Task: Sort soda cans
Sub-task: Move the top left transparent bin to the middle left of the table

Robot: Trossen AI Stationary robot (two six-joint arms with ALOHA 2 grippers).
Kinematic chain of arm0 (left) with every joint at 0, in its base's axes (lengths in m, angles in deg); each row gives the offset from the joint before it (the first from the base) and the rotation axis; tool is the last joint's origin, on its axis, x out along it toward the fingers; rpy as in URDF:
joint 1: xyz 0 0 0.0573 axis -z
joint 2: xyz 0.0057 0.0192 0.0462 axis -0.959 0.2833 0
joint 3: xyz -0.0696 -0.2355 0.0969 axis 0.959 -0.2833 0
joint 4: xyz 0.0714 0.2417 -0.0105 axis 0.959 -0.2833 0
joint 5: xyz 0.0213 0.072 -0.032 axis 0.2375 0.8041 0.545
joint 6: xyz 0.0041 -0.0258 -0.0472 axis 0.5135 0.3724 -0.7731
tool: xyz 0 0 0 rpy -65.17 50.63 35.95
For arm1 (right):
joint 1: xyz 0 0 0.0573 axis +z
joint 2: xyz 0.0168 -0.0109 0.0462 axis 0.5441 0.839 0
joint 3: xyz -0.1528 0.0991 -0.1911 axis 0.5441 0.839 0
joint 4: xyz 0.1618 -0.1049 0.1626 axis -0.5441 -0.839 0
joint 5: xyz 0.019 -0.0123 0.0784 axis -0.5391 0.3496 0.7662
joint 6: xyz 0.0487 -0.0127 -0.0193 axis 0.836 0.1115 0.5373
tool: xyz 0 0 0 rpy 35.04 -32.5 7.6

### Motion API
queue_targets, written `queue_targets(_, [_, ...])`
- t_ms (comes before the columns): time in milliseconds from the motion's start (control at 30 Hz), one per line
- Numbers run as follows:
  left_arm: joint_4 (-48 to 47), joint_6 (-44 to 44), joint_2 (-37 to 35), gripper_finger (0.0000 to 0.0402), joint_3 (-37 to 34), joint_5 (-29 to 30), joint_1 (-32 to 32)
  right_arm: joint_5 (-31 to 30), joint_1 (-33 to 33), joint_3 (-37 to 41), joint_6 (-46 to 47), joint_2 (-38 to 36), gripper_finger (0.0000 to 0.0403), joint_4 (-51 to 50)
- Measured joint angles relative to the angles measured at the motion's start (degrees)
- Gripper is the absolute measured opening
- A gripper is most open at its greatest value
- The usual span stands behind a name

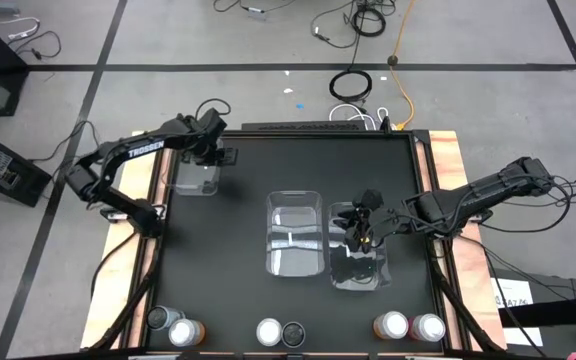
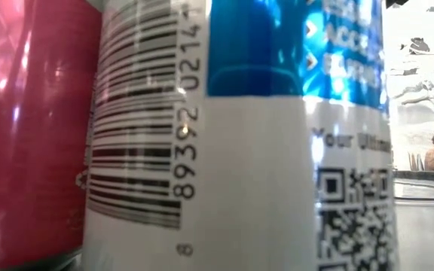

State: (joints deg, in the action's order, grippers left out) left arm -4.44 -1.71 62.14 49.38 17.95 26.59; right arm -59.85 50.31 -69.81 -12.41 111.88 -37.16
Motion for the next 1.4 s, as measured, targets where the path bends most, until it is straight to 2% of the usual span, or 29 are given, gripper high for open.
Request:
queue_targets(100, [-0.31,-1.18,0.04,0.0051,0.00,0.39,0.53,-0.07,0.00,0.00,-0.17,0.00,0.0123,-0.39])
queue_targets(167, [-0.61,-3.19,-0.02,0.0017,0.05,1.01,1.30,-0.24,0.00,0.00,-0.22,0.00,0.0123,-1.02])
queue_targets(300, [-2.47,-8.15,-0.29,0.0011,0.09,2.27,4.26,-0.28,0.00,0.00,-1.15,0.00,0.0123,-2.52])
queue_targets(467, [-6.93,-18.50,-1.76,0.0008,0.07,4.11,11.88,-0.57,0.46,0.00,-1.50,0.00,0.0123,-5.24])
queue_targets(667, [-6.26,-37.30,-2.76,0.0008,0.06,5.87,26.80,-1.74,2.10,0.00,0.59,-0.27,0.0123,-13.77])
queue_targets(867, [-2.45,-57.76,-2.57,0.0008,0.06,9.59,42.40,-0.52,7.19,0.00,-0.63,-2.53,0.0123,-16.63])
queue_targets(1000, [-0.95,-68.55,-0.28,0.0008,1.81,12.32,50.44,-0.55,10.64,0.00,-0.17,-3.60,0.0123,-17.46])
queue_targets(1167, [-0.48,-73.09,7.16,0.0008,7.18,13.29,55.63,-0.55,14.55,0.00,0.83,-3.65,0.0123,-17.58])
queue_targets(1400, [-5.77,-71.90,13.55,0.0008,14.70,13.44,56.20,-0.63,19.02,0.00,3.02,-3.65,0.0123,-17.56])
